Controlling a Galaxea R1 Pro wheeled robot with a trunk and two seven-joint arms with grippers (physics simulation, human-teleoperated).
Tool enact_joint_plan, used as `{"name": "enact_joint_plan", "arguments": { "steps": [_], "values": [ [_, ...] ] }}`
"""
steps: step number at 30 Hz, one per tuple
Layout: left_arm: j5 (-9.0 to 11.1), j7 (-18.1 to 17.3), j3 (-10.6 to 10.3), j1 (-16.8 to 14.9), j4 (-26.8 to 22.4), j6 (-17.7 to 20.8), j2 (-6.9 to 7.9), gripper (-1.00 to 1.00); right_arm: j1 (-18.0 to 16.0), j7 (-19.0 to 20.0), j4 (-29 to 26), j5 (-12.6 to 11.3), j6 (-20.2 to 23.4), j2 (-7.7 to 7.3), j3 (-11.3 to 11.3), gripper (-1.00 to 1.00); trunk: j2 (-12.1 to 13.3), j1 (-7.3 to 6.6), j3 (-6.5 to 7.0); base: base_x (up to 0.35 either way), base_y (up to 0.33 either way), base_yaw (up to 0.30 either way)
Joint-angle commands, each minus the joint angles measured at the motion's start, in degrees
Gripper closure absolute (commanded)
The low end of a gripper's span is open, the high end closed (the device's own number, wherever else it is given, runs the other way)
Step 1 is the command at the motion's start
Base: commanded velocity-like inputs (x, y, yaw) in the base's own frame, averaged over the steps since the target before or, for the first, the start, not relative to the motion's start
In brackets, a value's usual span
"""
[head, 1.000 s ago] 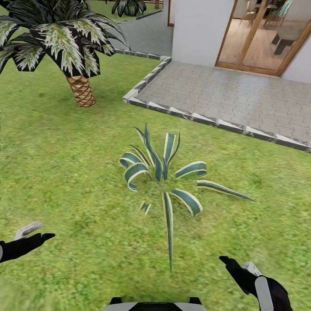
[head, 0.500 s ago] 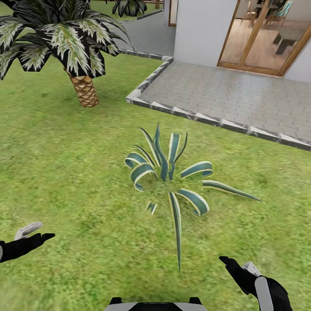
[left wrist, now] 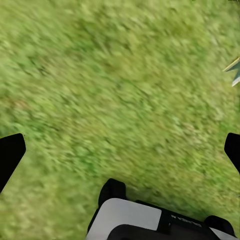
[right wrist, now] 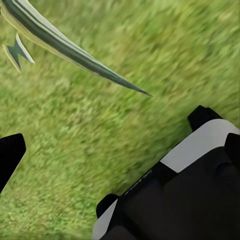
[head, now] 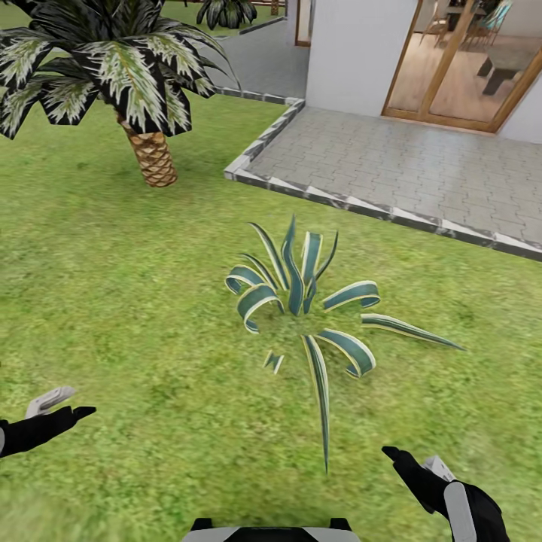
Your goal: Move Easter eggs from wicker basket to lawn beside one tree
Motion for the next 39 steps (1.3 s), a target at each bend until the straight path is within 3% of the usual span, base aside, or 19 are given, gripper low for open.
{"name": "enact_joint_plan", "arguments": {
  "steps": [1,39],
  "values": [
    [-0.1,-0.29,0.18,-0.06,-0.03,0.39,-0.02,-1.0,-0.06,0.36,-0.11,0.23,0.36,0.07,-0.29,-1.0,-0.1,0.03,-0.08,0.0,0.157,0.0],
    [-0.1,-0.29,0.18,-0.02,-0.01,0.39,-0.02,-1.0,-0.06,0.36,0.21,0.23,0.27,0.07,-0.29,-1.0,-0.1,0.03,-0.08,0.0,0.165,0.0]
  ]
}}
